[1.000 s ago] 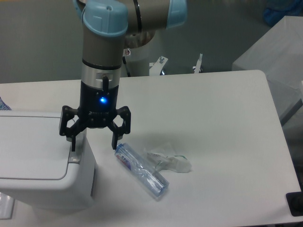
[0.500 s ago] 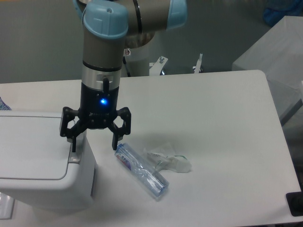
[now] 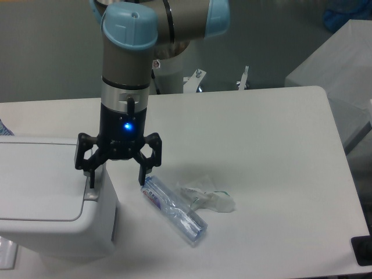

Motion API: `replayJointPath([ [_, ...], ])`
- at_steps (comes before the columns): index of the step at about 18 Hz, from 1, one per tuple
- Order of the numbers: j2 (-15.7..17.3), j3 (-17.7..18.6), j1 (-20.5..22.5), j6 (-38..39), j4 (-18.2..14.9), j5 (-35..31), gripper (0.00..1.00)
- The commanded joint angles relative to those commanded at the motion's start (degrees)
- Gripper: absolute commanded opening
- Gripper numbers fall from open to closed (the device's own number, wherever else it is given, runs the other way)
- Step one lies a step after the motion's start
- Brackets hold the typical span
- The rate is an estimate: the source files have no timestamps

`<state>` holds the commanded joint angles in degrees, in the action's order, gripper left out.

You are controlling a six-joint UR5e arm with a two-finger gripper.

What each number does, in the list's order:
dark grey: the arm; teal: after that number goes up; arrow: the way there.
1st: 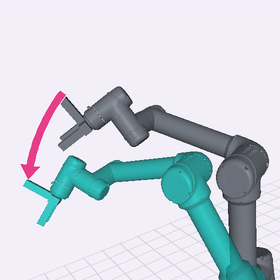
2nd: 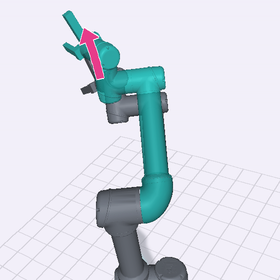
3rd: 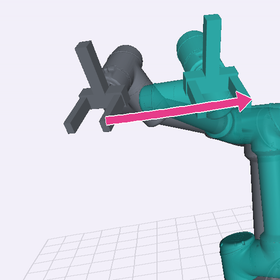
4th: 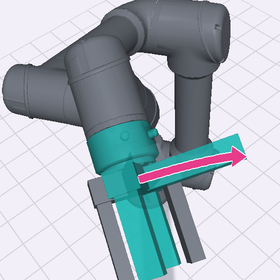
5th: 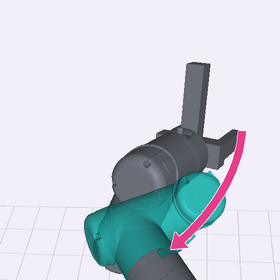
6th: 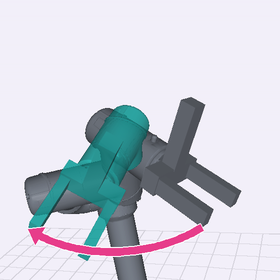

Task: Open the trash can
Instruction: 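Press down on the trash can lid button with the gripper finger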

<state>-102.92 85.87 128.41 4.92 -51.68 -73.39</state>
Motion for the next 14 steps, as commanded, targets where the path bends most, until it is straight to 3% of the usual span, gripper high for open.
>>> replayJointPath([
  [14,-0.53,0.00,0.00,0.00,0.09,-0.09,1.00],
])
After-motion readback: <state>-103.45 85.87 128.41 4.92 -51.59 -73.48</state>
